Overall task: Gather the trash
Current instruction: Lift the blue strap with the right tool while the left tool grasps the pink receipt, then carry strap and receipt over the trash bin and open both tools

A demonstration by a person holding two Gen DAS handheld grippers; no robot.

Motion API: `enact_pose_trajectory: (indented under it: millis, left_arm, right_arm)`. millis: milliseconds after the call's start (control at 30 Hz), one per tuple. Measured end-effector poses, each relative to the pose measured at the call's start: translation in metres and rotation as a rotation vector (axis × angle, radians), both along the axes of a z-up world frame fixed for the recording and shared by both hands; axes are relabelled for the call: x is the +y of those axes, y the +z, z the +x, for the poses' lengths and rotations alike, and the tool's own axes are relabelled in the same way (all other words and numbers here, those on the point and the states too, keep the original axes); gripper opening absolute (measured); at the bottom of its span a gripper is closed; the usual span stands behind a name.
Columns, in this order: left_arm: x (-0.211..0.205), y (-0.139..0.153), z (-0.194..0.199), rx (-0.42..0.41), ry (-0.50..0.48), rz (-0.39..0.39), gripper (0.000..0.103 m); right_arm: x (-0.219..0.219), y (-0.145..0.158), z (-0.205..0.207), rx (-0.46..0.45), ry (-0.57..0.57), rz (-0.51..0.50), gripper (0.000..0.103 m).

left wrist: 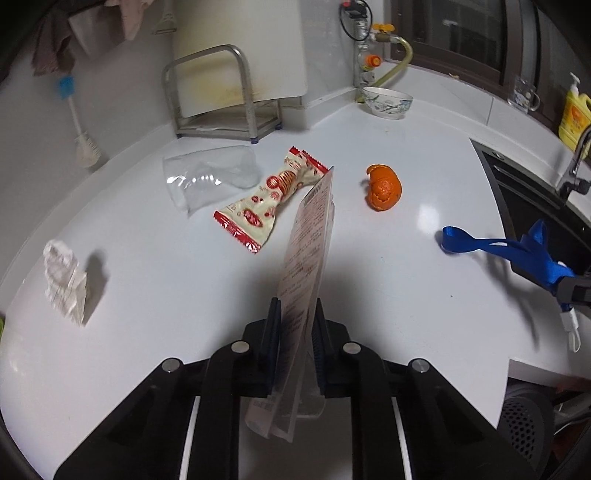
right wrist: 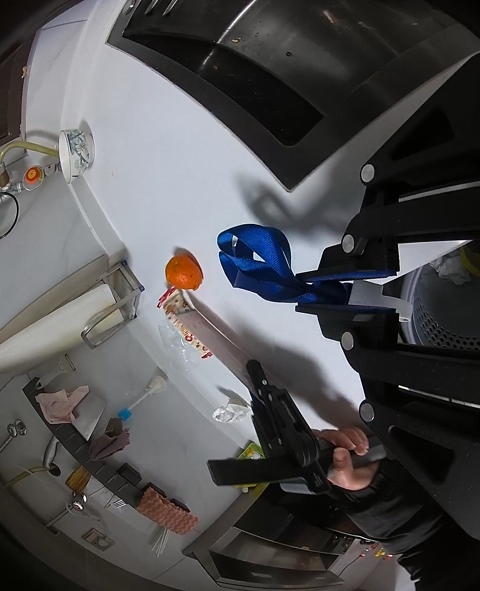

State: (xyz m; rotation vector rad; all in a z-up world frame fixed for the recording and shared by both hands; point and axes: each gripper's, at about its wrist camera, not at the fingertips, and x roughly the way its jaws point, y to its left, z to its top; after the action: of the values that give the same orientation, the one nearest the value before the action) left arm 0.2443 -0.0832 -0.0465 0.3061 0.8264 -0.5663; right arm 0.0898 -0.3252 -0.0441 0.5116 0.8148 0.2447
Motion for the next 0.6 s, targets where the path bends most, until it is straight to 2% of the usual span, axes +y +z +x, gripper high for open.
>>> enact_pose_trajectory:
  millis: [133, 300, 467, 600]
  left_arm:
    - [0.008, 0.006, -0.018, -0.011, 0.061, -0.001, 0.015]
    - [0.014, 0.022, -0.053, -0.082, 0.143, 0.028, 0.015]
    - [0.022, 0.04, -0.094, -0.118, 0.185, -0.007, 0.015]
    - [0.023, 0.049, -0.135, -0.106, 0.196, -0.054, 0.015]
  right_arm:
    - [0.005, 0.0, -0.008, -0.001, -0.006, -0.018, 0.01]
    - [0.013, 0.003, -0.024, -0.01, -0.007, -0.02, 0.01]
    - [0.025, 0.012, -0.047, -0.035, -0.004, -0.033, 0.01]
    - [0.035, 0.02, -0.068, -0.058, -0.003, -0.041, 0.01]
